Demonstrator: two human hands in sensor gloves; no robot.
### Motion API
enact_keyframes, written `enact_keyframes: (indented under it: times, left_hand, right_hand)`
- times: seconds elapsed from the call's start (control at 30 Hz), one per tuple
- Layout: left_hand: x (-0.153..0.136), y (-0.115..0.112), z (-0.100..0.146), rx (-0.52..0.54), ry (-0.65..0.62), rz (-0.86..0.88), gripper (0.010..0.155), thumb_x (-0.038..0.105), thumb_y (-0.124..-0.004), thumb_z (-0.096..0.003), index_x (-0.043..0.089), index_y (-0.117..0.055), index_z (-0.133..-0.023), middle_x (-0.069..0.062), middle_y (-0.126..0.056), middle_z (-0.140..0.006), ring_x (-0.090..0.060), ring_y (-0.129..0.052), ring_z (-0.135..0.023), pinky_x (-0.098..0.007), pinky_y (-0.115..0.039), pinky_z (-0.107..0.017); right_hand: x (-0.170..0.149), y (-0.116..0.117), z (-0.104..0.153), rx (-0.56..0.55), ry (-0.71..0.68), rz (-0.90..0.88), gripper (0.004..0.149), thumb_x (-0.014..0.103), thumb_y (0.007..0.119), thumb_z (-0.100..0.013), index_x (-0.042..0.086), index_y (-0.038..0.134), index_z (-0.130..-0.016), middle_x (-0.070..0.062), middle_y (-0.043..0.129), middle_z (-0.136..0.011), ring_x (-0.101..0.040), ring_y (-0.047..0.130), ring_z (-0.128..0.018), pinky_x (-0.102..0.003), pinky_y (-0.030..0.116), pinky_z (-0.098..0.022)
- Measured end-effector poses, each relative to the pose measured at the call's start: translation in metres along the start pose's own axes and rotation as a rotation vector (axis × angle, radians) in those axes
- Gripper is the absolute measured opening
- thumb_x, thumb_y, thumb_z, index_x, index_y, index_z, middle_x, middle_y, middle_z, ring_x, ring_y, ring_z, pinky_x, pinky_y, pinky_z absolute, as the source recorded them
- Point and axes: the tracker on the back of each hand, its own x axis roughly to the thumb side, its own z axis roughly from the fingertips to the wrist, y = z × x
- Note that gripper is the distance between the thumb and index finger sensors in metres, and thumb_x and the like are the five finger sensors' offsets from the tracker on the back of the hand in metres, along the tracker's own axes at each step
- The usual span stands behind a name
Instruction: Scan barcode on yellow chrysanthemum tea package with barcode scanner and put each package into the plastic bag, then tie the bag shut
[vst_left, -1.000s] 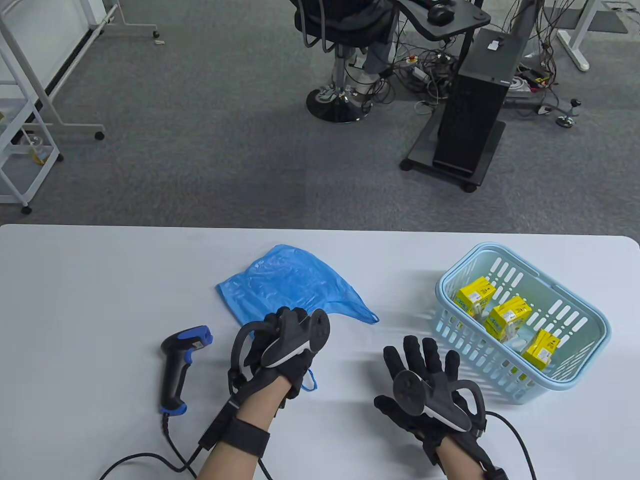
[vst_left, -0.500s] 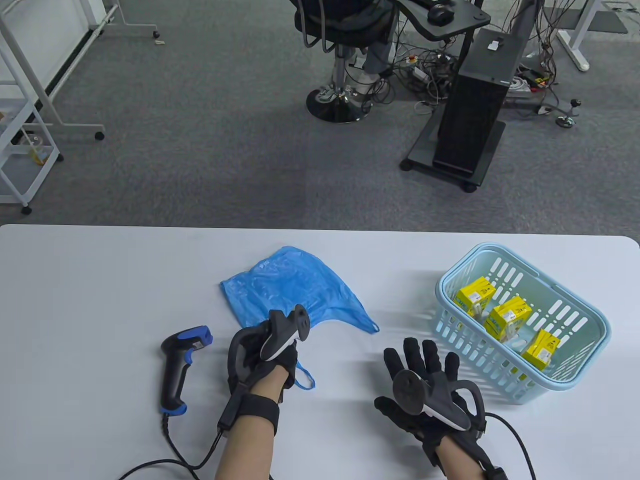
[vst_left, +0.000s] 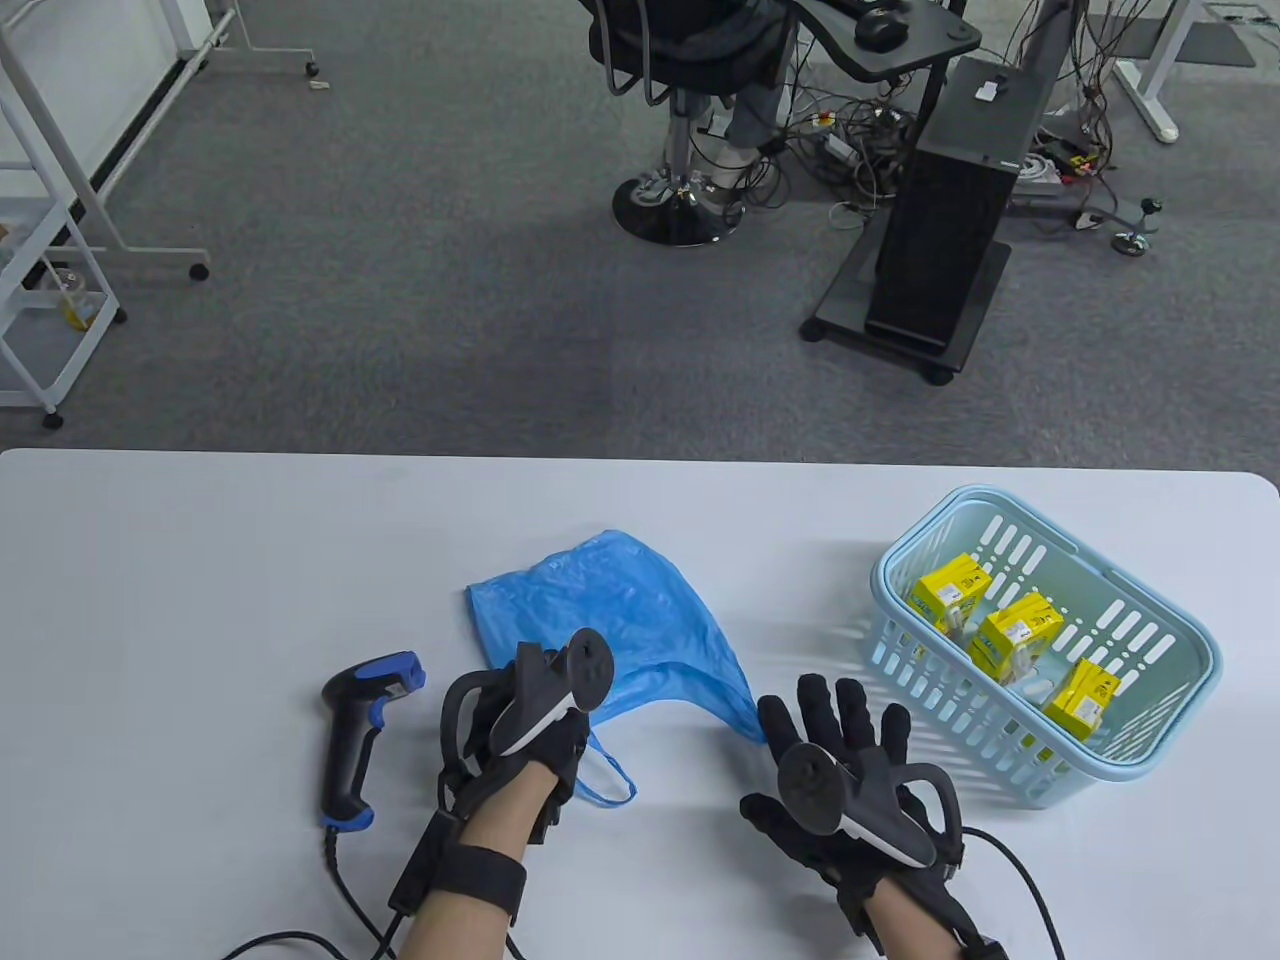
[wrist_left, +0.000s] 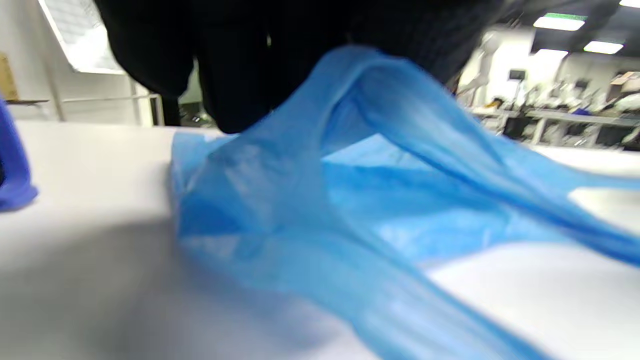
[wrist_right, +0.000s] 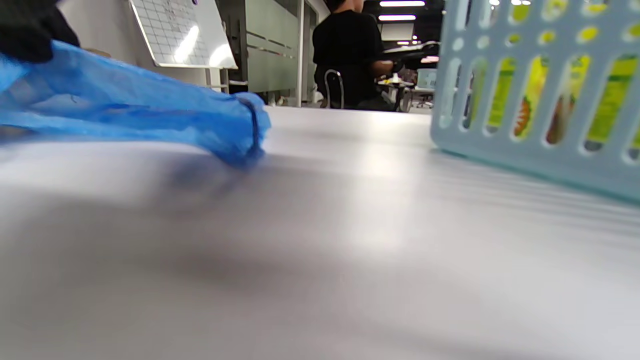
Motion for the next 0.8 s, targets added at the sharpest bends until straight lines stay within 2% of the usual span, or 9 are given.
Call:
enact_keyframes:
  times: [0.17, 0.27, 0.43, 0.53, 0.57, 0.63, 0.7, 0.77, 0.8]
  left_hand:
    - [0.007, 0.010, 0.031, 0.055, -0.090, 0.091, 0.037, 0.036, -0.088, -0.0443, 0.031, -0.095, -0.080, -0.004, -0.093, -0.091, -0.033, -0.093, -0.086, -0.056, -0.073, -0.061]
    - [0.009, 0.010, 0.044, 0.048, -0.141, 0.149, 0.036, 0.033, -0.089, -0.0439, 0.031, -0.096, -0.079, -0.004, -0.093, -0.091, -0.032, -0.093, -0.086, -0.057, -0.072, -0.062]
    - [0.006, 0.011, 0.054, 0.018, -0.199, 0.193, 0.036, 0.032, -0.090, -0.0439, 0.031, -0.094, -0.079, -0.004, -0.093, -0.092, -0.032, -0.094, -0.086, -0.057, -0.072, -0.062]
    - [0.004, 0.004, 0.053, -0.044, -0.267, 0.228, 0.036, 0.030, -0.090, -0.0436, 0.032, -0.094, -0.080, -0.004, -0.092, -0.093, -0.032, -0.092, -0.087, -0.058, -0.071, -0.063]
    - [0.004, 0.001, 0.053, -0.070, -0.286, 0.230, 0.036, 0.030, -0.091, -0.0436, 0.032, -0.093, -0.080, -0.004, -0.091, -0.093, -0.032, -0.092, -0.088, -0.058, -0.070, -0.063]
    - [0.006, -0.006, 0.052, -0.107, -0.305, 0.216, 0.036, 0.028, -0.091, -0.0438, 0.032, -0.093, -0.080, -0.003, -0.091, -0.094, -0.032, -0.091, -0.089, -0.059, -0.069, -0.064]
    - [0.008, -0.011, 0.051, -0.113, -0.308, 0.193, 0.037, 0.028, -0.090, -0.0438, 0.032, -0.093, -0.080, -0.003, -0.091, -0.094, -0.033, -0.090, -0.090, -0.059, -0.069, -0.064]
    - [0.012, -0.015, 0.050, -0.111, -0.314, 0.142, 0.038, 0.028, -0.090, -0.0441, 0.032, -0.092, -0.082, -0.003, -0.090, -0.095, -0.033, -0.090, -0.090, -0.059, -0.069, -0.063]
    - [0.014, -0.016, 0.050, -0.110, -0.313, 0.126, 0.039, 0.029, -0.090, -0.0442, 0.031, -0.091, -0.083, -0.004, -0.089, -0.096, -0.033, -0.089, -0.090, -0.060, -0.069, -0.064]
  right_hand:
    - [0.019, -0.015, 0.000, -0.060, -0.029, 0.023, 0.093, 0.069, 0.064, -0.031, 0.034, 0.024, -0.108, -0.009, 0.012, -0.113, -0.040, 0.013, -0.104, -0.073, 0.013, -0.067]
    - [0.031, -0.018, -0.007, -0.071, -0.027, 0.069, 0.094, 0.069, 0.066, -0.030, 0.035, 0.025, -0.108, -0.009, 0.014, -0.113, -0.040, 0.013, -0.105, -0.073, 0.013, -0.067]
    - [0.048, 0.005, -0.023, 0.009, 0.012, 0.129, 0.098, 0.070, 0.069, -0.028, 0.032, 0.025, -0.107, -0.010, 0.018, -0.113, -0.040, 0.019, -0.105, -0.073, 0.018, -0.068]
    - [0.047, 0.021, -0.023, -0.069, 0.029, 0.114, 0.094, 0.064, 0.072, -0.030, 0.028, 0.031, -0.107, -0.012, 0.030, -0.112, -0.040, 0.032, -0.104, -0.072, 0.027, -0.069]
    - [0.043, 0.021, -0.022, -0.052, 0.055, 0.136, 0.092, 0.062, 0.072, -0.032, 0.029, 0.031, -0.107, -0.011, 0.031, -0.111, -0.039, 0.033, -0.104, -0.071, 0.029, -0.069]
    - [0.036, 0.018, -0.019, -0.113, 0.068, 0.134, 0.083, 0.054, 0.071, -0.035, 0.028, 0.035, -0.106, -0.010, 0.039, -0.110, -0.037, 0.044, -0.103, -0.068, 0.038, -0.071]
    - [0.033, 0.016, -0.015, -0.159, 0.050, 0.103, 0.073, 0.046, 0.070, -0.038, 0.029, 0.044, -0.104, -0.007, 0.054, -0.106, -0.033, 0.062, -0.098, -0.062, 0.050, -0.070]
    - [0.033, 0.011, -0.012, -0.195, 0.044, 0.105, 0.062, 0.042, 0.070, -0.038, 0.029, 0.062, -0.099, -0.003, 0.076, -0.096, -0.027, 0.081, -0.088, -0.055, 0.063, -0.068]
    - [0.034, 0.011, -0.012, -0.199, 0.044, 0.102, 0.061, 0.041, 0.070, -0.038, 0.029, 0.064, -0.098, -0.002, 0.078, -0.094, -0.026, 0.083, -0.085, -0.053, 0.065, -0.067]
